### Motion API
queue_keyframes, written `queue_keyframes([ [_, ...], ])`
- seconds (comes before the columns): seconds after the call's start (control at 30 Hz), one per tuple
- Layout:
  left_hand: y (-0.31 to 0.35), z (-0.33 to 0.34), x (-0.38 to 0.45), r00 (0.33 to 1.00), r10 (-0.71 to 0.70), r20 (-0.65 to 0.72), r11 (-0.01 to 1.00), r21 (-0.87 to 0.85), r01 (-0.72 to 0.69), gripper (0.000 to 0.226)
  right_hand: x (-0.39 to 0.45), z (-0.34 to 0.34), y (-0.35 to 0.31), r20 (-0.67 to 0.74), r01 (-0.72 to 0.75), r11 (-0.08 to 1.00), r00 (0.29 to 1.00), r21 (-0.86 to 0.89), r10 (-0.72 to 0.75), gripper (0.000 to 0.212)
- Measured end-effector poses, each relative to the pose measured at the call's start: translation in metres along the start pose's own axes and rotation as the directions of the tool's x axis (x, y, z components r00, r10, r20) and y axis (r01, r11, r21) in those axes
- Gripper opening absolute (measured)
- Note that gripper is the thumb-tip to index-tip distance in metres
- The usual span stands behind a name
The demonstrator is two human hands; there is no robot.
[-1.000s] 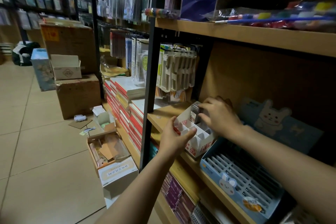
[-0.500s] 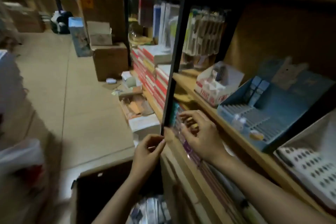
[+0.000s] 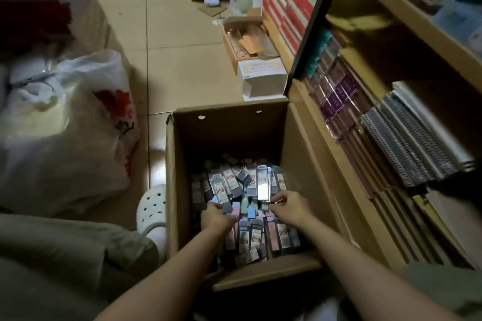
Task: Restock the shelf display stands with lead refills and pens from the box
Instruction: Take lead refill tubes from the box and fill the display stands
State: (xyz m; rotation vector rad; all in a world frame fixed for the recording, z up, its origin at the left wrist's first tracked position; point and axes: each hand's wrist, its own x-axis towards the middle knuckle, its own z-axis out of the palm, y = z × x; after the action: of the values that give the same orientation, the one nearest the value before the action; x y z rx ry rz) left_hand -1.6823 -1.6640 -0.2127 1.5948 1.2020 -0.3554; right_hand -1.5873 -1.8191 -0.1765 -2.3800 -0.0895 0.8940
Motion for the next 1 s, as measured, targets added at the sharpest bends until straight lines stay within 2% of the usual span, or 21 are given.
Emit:
queue_keyframes([
  [0.07, -0.010, 0.005, 0.000, 0.999, -0.001, -0.044, 0.996, 0.090, 0.005, 0.055, 0.006, 0.010, 0.004, 0.078, 0.018, 0.997, 0.997, -0.076, -0.012, 0.021],
  [0.13, -0.017, 0.013, 0.001, 0.995, 0.047, -0.086, 0.991, 0.129, -0.036, 0.050, 0.015, 0.020, 0.006, 0.130, 0.059, 0.990, 0.991, -0.132, -0.041, 0.027],
  [0.23, -0.023, 0.024, 0.002, 0.980, 0.164, -0.109, 0.969, 0.204, -0.140, 0.044, 0.024, 0.032, 0.005, 0.150, 0.113, 0.966, 0.986, -0.234, -0.079, 0.042],
  [0.33, -0.025, 0.029, 0.008, 0.964, 0.249, -0.098, 0.942, 0.256, -0.218, 0.050, 0.035, 0.039, 0.007, 0.155, 0.187, 0.916, 0.978, -0.355, -0.140, 0.054],
  [0.4, -0.025, 0.029, 0.012, 0.965, 0.248, -0.090, 0.952, 0.208, -0.225, 0.048, 0.040, 0.043, 0.008, 0.164, 0.218, 0.880, 0.973, -0.422, -0.163, 0.057],
  [0.6, -0.016, 0.024, 0.020, 0.969, 0.161, -0.187, 0.987, 0.005, -0.163, 0.017, 0.044, 0.054, 0.006, 0.194, 0.283, 0.769, 0.959, -0.574, -0.209, 0.051],
  [0.7, -0.015, 0.022, 0.023, 0.968, 0.110, -0.228, 0.989, -0.067, -0.128, 0.016, 0.042, 0.058, 0.010, 0.193, 0.262, 0.764, 0.964, -0.590, -0.182, 0.058],
  [0.8, -0.014, 0.021, 0.026, 0.980, 0.018, -0.196, 0.986, -0.161, -0.050, 0.017, 0.041, 0.058, 0.012, 0.199, 0.228, 0.785, 0.970, -0.575, -0.137, 0.061],
  [0.83, -0.015, 0.020, 0.026, 0.985, -0.006, -0.175, 0.980, -0.196, -0.029, 0.018, 0.041, 0.058, 0.012, 0.194, 0.219, 0.793, 0.973, -0.568, -0.129, 0.056],
  [0.93, -0.015, 0.020, 0.026, 0.993, -0.053, -0.109, 0.953, -0.301, 0.018, 0.022, 0.039, 0.060, 0.012, 0.174, 0.203, 0.808, 0.977, -0.553, -0.126, 0.020],
  [1.0, -0.015, 0.020, 0.025, 0.996, -0.069, -0.051, 0.916, -0.399, 0.043, 0.021, 0.037, 0.060, 0.015, 0.164, 0.193, 0.836, 0.979, -0.515, -0.124, 0.016],
])
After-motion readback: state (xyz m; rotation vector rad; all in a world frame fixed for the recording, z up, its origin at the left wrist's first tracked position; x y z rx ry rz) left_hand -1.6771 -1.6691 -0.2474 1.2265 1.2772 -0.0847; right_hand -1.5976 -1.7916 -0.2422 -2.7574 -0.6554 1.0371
